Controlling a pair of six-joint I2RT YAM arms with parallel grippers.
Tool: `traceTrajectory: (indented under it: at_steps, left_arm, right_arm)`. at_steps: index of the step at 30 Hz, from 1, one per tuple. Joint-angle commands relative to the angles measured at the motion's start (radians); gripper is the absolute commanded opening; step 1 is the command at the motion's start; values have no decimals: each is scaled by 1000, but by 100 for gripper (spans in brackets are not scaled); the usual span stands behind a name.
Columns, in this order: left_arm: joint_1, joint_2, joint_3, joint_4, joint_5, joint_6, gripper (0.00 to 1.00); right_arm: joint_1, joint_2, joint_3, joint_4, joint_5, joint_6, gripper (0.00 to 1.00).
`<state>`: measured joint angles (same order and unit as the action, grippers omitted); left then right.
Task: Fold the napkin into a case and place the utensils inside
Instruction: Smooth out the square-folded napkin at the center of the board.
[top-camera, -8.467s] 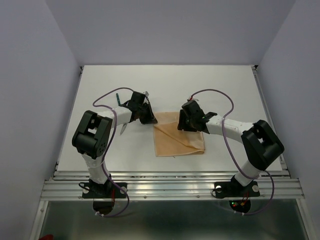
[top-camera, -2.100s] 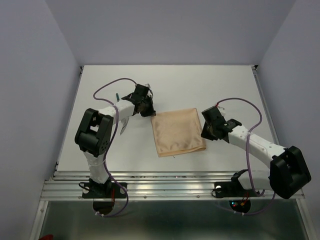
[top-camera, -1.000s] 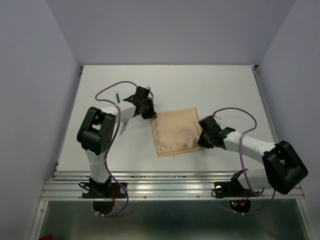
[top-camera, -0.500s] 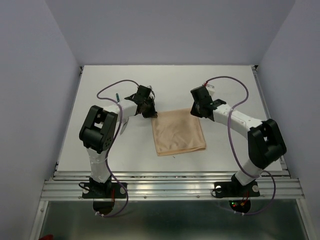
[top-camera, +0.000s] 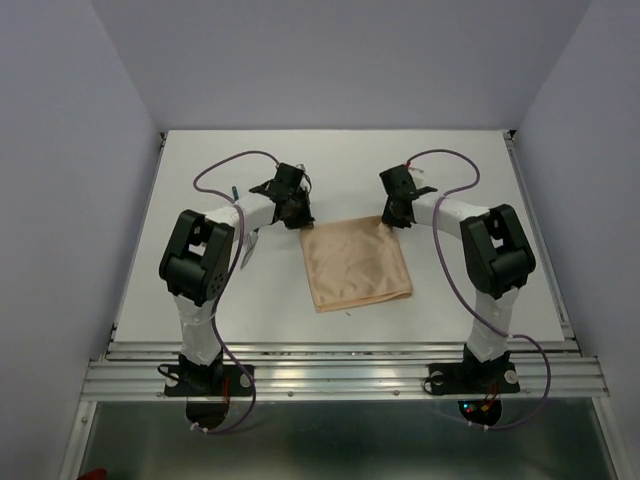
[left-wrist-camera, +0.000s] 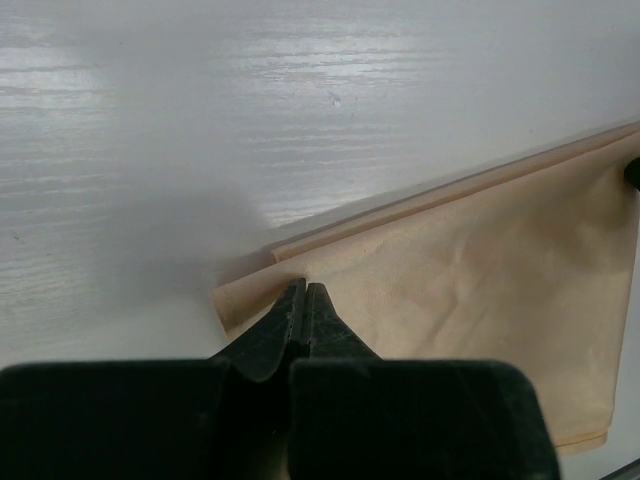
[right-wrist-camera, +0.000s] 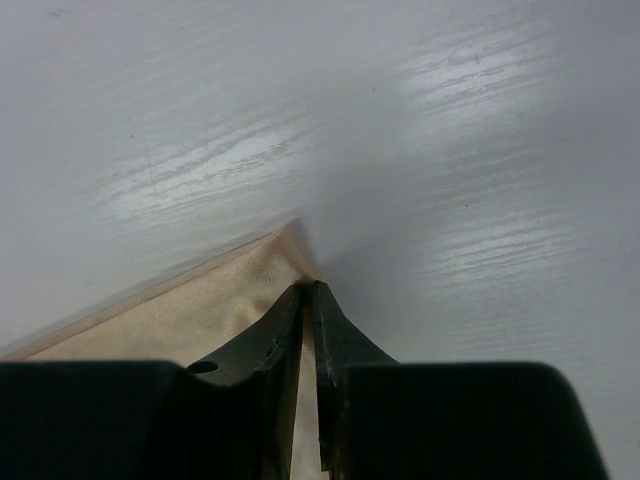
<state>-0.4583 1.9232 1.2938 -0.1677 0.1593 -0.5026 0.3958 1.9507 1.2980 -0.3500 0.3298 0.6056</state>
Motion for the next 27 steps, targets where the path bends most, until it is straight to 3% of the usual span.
traceTrajectory:
  at_steps: [1, 8, 14, 18, 27]
  left_arm:
    - [-5, -72, 28, -27, -26, 30, 0]
    - [13, -156, 41, -93, -96, 70, 0]
    - [50, -193, 29, -93, -99, 65, 0]
    - [59, -193, 36, -102, -107, 76, 0]
    - [70, -199, 79, -157, -183, 88, 12]
  right_arm:
    - [3, 25, 9, 6, -5, -3, 14]
    - [3, -88, -8, 5, 15, 6, 22]
    - [3, -225, -48, 8, -44, -6, 45]
    - [3, -282, -98, 8, -55, 17, 54]
    - [3, -369, -169, -53, -17, 28, 73]
